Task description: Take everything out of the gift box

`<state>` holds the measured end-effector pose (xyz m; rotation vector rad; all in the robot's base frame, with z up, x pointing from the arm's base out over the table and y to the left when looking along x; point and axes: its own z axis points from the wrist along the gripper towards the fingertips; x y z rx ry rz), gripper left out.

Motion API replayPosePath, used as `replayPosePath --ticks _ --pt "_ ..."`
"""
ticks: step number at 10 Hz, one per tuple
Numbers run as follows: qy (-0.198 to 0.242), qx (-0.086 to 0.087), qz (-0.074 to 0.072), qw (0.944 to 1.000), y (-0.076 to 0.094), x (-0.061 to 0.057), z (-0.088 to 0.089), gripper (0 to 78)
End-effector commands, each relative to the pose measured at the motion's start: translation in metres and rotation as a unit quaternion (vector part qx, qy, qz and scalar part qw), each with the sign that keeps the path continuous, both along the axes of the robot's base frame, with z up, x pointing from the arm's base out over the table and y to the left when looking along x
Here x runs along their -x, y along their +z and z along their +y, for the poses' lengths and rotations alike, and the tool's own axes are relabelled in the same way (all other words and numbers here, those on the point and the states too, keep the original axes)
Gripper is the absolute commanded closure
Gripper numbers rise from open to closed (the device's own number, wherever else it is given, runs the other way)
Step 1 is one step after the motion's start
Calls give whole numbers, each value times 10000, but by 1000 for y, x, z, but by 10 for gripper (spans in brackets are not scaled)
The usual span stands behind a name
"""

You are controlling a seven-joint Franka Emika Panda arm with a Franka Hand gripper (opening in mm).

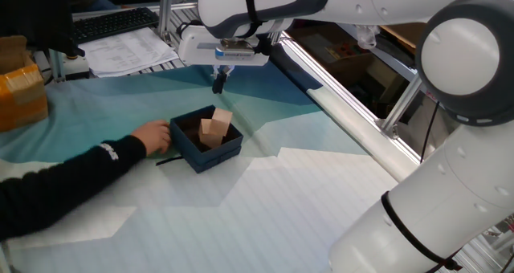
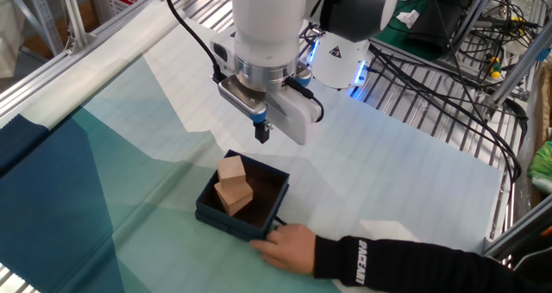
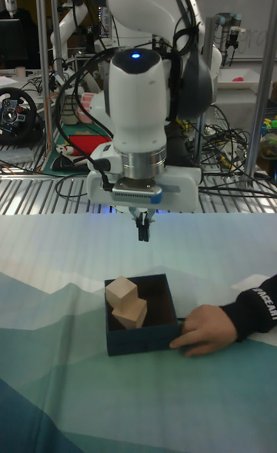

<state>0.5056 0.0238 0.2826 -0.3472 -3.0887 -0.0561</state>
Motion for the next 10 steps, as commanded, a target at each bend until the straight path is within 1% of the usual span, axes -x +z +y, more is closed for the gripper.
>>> replayPosePath --ticks 1,5,7,10 --pt "12 -15 -40 10000 1 -1 0 776" --pt "-47 69 -68 9999 0 -1 -1 776" --pt "19 66 -76 9999 -1 -2 -3 776" --pt "183 82 -90 9998 -8 -6 -12 776"
